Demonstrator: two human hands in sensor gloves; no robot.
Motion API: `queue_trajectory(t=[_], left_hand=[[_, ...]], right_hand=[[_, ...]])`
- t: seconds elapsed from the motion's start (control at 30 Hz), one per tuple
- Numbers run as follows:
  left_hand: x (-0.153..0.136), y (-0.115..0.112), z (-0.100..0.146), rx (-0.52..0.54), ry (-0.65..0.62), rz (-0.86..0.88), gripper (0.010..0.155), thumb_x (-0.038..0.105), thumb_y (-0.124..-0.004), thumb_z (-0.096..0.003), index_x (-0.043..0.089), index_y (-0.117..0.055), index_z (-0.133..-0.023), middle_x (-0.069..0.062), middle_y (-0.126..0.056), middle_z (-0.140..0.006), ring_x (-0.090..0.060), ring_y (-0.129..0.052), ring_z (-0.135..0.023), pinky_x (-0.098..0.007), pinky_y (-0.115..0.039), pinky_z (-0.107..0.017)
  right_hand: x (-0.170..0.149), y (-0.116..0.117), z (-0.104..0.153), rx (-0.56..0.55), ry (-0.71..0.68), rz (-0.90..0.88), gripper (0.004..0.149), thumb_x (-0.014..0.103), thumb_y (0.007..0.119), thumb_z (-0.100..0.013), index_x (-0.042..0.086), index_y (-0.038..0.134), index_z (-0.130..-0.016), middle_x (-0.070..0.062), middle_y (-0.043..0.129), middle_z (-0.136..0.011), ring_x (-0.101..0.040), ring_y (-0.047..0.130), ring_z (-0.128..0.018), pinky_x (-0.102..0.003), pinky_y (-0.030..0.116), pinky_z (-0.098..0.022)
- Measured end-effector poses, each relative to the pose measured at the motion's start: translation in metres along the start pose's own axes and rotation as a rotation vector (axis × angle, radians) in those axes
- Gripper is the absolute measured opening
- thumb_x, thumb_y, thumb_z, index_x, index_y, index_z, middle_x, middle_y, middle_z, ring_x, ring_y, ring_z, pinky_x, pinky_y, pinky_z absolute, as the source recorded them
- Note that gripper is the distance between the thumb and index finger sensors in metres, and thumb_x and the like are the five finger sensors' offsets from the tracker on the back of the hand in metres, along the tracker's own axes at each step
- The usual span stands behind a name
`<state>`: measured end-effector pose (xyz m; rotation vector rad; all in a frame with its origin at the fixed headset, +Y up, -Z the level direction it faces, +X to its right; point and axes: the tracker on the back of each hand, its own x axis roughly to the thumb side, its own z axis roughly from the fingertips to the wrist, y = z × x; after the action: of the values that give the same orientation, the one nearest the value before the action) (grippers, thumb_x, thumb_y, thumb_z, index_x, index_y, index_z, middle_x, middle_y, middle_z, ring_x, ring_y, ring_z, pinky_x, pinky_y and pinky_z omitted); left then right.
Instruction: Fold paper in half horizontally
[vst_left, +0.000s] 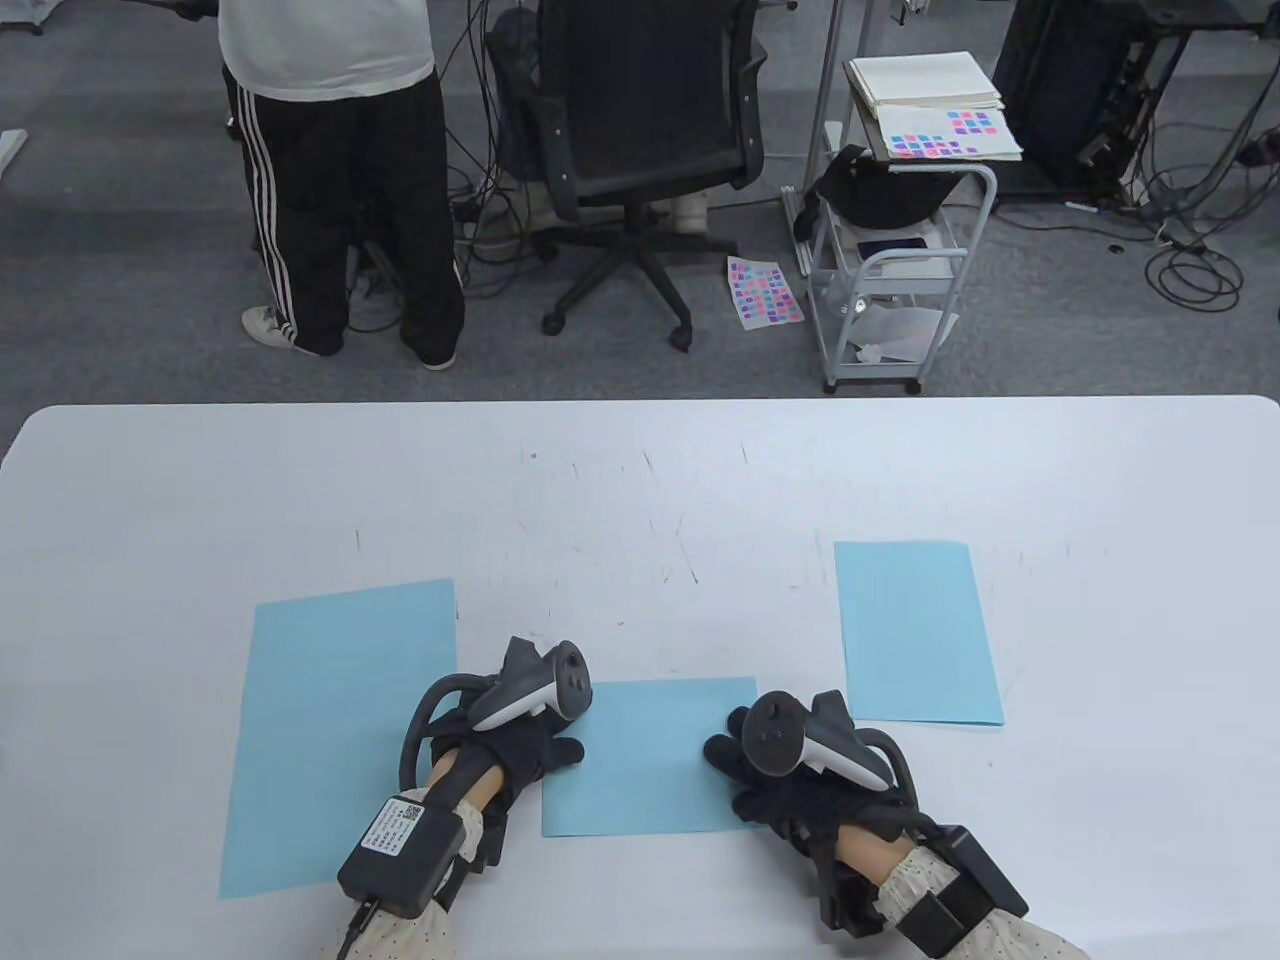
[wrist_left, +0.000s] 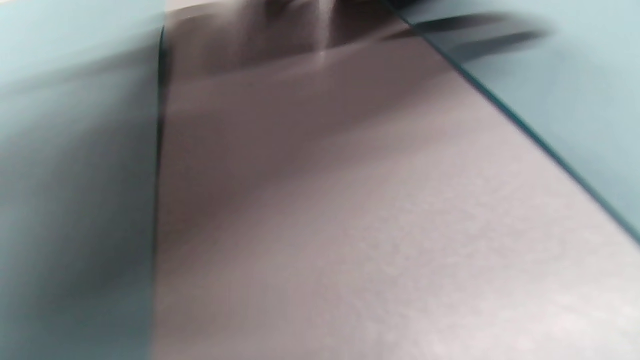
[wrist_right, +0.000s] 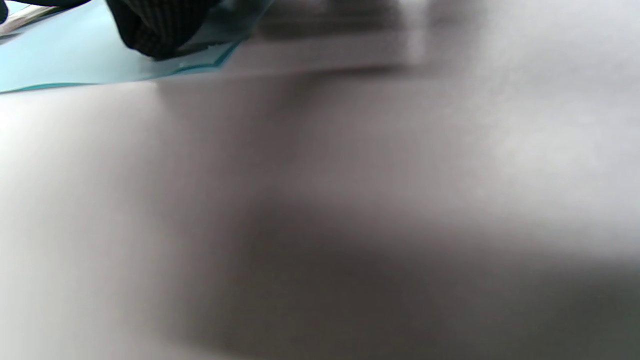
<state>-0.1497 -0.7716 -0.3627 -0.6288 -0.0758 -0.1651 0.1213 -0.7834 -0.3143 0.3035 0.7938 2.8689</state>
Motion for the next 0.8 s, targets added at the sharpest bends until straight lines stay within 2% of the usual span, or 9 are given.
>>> queue_trajectory(t=[0.37,0.43,0.5,0.73,0.8], left_hand=[[-0.011,-0.003,0.0,-0.007,0.014,0.028,0.068,0.063,-0.061,-0.0355,0.063,-0.031,-0.097,0.033,-0.024,-0.113,-0.006,-0.027,-0.116,-0.047,-0.035,-0.09],[-0.011,0.0,0.004,0.017,-0.003,0.071,0.067,0.063,-0.061,-0.0355,0.061,-0.037,-0.099,0.031,-0.031,-0.114,-0.004,-0.029,-0.115,-0.047,-0.036,-0.09],[-0.01,0.005,0.012,0.038,-0.027,0.112,0.068,0.063,-0.061,-0.0355,0.061,-0.037,-0.099,0.031,-0.03,-0.115,-0.005,-0.028,-0.115,-0.047,-0.036,-0.09],[-0.004,0.018,0.044,0.219,-0.043,0.083,0.069,0.063,-0.061,-0.0352,0.062,-0.036,-0.099,0.031,-0.03,-0.117,-0.01,-0.028,-0.117,-0.049,-0.035,-0.09],[-0.003,0.02,0.055,0.32,-0.045,0.077,0.069,0.063,-0.061,-0.035,0.061,-0.038,-0.099,0.03,-0.032,-0.117,-0.01,-0.031,-0.118,-0.049,-0.036,-0.09]], right_hand=[[0.0,0.0,0.0,0.0,0.0,0.0,0.063,0.043,0.068,-0.047,0.053,0.036,-0.101,0.023,0.017,-0.115,-0.028,0.005,-0.107,-0.064,0.006,-0.073],[0.0,0.0,0.0,0.001,0.0,-0.002,0.063,0.043,0.068,-0.047,0.053,0.036,-0.1,0.023,0.017,-0.115,-0.028,0.005,-0.107,-0.064,0.006,-0.073],[0.0,0.0,-0.001,0.006,-0.002,-0.009,0.063,0.043,0.069,-0.047,0.053,0.036,-0.1,0.023,0.017,-0.115,-0.028,0.004,-0.107,-0.064,0.006,-0.073],[0.0,0.0,-0.001,0.012,-0.003,-0.007,0.063,0.043,0.068,-0.048,0.053,0.036,-0.1,0.023,0.016,-0.115,-0.028,0.004,-0.107,-0.064,0.006,-0.073],[0.0,0.0,-0.001,0.01,-0.004,-0.007,0.063,0.043,0.068,-0.048,0.053,0.036,-0.1,0.023,0.016,-0.115,-0.028,0.004,-0.107,-0.064,0.006,-0.073]])
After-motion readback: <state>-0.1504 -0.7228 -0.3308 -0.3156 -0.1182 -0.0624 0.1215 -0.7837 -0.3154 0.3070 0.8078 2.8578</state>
